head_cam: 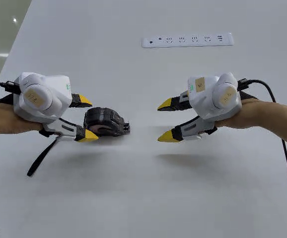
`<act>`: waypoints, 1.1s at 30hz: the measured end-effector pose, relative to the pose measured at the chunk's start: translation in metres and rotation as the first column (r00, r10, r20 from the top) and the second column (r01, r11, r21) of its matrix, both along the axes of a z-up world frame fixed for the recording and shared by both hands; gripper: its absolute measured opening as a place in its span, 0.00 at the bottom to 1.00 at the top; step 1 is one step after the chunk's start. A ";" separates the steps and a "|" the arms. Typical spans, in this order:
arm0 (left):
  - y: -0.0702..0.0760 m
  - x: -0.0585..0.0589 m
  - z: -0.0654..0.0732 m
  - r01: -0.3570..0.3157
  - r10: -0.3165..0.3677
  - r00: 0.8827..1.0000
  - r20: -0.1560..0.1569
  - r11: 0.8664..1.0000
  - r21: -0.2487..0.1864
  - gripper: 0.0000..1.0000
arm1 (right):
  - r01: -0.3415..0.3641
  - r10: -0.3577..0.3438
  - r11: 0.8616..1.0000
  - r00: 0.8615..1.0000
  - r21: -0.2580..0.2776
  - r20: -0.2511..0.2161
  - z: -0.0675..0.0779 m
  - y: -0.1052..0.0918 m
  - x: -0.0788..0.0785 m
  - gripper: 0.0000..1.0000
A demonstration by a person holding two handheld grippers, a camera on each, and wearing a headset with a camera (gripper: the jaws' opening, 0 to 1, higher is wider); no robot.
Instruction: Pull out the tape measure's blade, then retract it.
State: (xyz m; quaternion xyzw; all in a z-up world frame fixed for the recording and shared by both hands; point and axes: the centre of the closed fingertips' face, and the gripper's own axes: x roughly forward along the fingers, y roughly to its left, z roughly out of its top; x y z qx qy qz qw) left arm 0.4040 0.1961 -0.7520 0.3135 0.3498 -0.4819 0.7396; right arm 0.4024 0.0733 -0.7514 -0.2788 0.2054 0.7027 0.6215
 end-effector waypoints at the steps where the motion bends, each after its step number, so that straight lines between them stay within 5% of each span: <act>1: 0.000 0.001 -0.001 0.006 -0.006 1.000 -0.001 1.000 0.007 0.46 | -0.003 0.003 1.000 1.000 -0.002 0.000 -0.001 0.002 0.000 0.40; 13: 0.000 0.004 -0.013 0.059 -0.058 0.998 -0.025 0.996 0.060 0.34 | -0.039 0.039 0.999 0.999 -0.029 0.010 -0.013 0.023 0.004 0.33; 33: -0.001 0.004 -0.014 0.047 -0.044 0.998 -0.046 0.998 0.048 0.26 | -0.055 0.054 0.997 0.998 -0.051 -0.021 -0.034 0.048 0.007 0.23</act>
